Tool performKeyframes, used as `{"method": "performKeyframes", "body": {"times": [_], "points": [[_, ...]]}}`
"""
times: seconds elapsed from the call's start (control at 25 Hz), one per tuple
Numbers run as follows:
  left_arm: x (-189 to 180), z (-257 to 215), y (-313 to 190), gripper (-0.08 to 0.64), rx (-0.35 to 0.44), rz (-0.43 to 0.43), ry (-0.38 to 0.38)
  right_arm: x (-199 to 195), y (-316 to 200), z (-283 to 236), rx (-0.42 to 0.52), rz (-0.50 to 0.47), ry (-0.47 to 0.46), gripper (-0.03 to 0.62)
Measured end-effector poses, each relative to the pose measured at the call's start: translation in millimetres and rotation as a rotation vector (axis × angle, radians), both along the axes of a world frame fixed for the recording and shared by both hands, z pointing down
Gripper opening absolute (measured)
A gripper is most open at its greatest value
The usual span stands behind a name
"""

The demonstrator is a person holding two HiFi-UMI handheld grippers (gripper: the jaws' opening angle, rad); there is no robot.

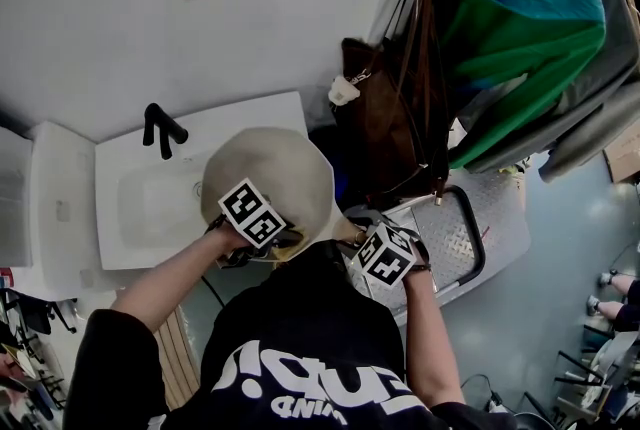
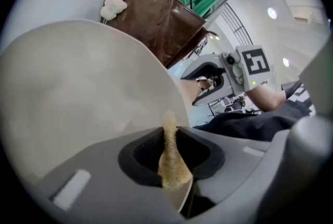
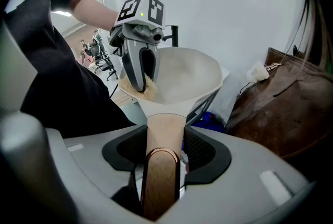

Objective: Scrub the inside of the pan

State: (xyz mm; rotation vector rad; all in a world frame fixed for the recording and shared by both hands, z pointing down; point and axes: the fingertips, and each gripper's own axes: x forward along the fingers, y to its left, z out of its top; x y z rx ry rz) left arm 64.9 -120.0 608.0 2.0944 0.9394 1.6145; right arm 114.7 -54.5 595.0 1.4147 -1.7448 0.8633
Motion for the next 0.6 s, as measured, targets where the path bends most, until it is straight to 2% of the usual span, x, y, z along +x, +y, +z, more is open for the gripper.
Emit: {"method": "performKeyframes", "body": {"times": [0.32, 0.48, 0.6], "points": [[43.8, -2.6, 6.5, 0.074, -0.049, -0.188, 0.131, -0.5, -0.2, -0.5, -0.002, -0.006, -0.001, 0.225], [63.0, 1.6, 2.3, 0.074, -0.007, -0.244, 0.21, -0.4, 0.4, -1.0, -0.002, -0.008, -0.001, 0.225], [78.5, 7.0, -6.0, 0.074, 0.068, -0.261, 0.277, 0.7, 0.8, -1.1, -0.003, -0.01, 0.003, 0.225]]}}
